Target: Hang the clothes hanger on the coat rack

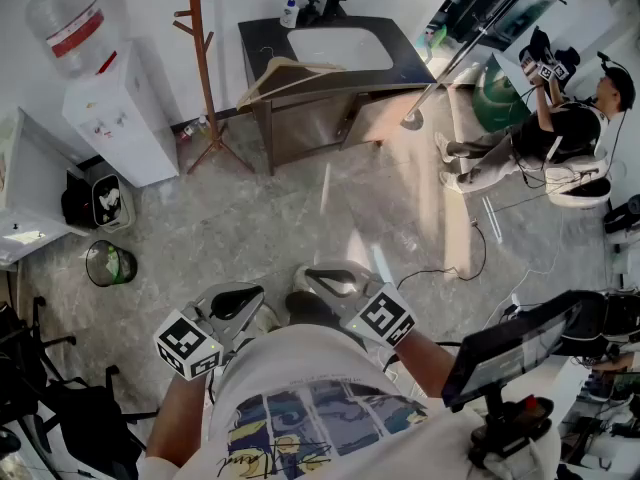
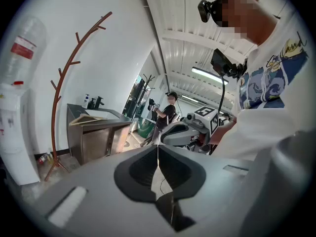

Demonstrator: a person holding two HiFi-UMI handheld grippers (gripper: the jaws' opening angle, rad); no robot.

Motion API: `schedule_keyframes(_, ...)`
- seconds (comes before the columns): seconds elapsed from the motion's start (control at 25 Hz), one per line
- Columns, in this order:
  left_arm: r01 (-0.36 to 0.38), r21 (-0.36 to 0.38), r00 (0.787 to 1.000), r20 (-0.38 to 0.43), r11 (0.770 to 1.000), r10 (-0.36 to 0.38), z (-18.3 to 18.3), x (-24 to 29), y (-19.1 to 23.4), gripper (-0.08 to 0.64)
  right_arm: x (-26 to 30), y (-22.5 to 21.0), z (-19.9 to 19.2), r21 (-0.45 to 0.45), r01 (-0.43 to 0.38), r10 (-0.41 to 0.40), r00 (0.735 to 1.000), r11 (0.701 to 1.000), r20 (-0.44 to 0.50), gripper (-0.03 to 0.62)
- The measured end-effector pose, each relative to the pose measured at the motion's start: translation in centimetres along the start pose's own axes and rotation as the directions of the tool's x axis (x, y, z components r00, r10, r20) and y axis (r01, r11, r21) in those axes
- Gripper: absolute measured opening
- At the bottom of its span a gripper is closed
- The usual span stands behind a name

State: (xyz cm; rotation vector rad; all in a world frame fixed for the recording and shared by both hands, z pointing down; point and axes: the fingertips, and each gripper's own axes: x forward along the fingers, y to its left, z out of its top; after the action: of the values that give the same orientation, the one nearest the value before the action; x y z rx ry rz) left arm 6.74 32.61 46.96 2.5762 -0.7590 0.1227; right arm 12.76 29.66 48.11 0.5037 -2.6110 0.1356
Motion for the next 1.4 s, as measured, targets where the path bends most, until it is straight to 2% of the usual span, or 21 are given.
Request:
schedule_keyframes(0.36,-0.005,-0.005,1.000,0.012,1.000,0.005,0.1,-0.6,0.3,0.008,0.5,-0.1,0.7,-0.009,-0.006,0.006,1.000,1.000,-0.004,0.001)
schedule_keyframes(0.56,-0.014,-0.031,1.000,0.020,0.999,0.015,0.4,0.3,2.5,0.011,1.3,-2.0,0.3,0.035,-0.011,0.012,1.000,0.999,-0.014,0.003)
schedule_keyframes(0.64,-0.023,-0.042,0.999,0.023,0.999,0.024,0.8,0.9,4.0,0.017,2.0,-3.2,0.7,0.033,-0.013,0.013,1.000,0.999,-0.006,0.022)
schedule_keyframes(0.88,-0.063,-0.055,0.996,0.065,0.996,0.067,3.5,4.0,11.2,0.026,5.1,-9.8,1.3,0.052,-0.027,0.027,1.000,0.998,0.010,0.037)
schedule_keyframes(1.0,-0.111,-0.079,0.991,0.071,0.991,0.117,5.5,6.1,16.3,0.067,6.8,-14.4,2.9,0.049,-0.038,0.036,0.999,0.998,0.031,0.037)
schedule_keyframes(1.12,-0.152,-0.097,0.985,0.065,0.984,0.158,7.5,8.9,21.9,0.077,7.6,-19.3,4.3,0.039,-0.039,0.038,0.999,0.998,0.037,0.037)
schedule_keyframes(1.28,-0.188,-0.166,0.979,0.045,0.968,0.198,8.1,11.9,28.7,0.139,7.4,-24.2,4.0,0.050,-0.033,0.031,0.999,0.998,0.029,0.037)
schedule_keyframes(1.4,-0.160,-0.243,0.978,0.091,0.957,0.186,9.4,13.5,33.6,0.176,7.4,-28.0,3.4,0.071,0.015,-0.016,1.000,0.997,0.014,0.037)
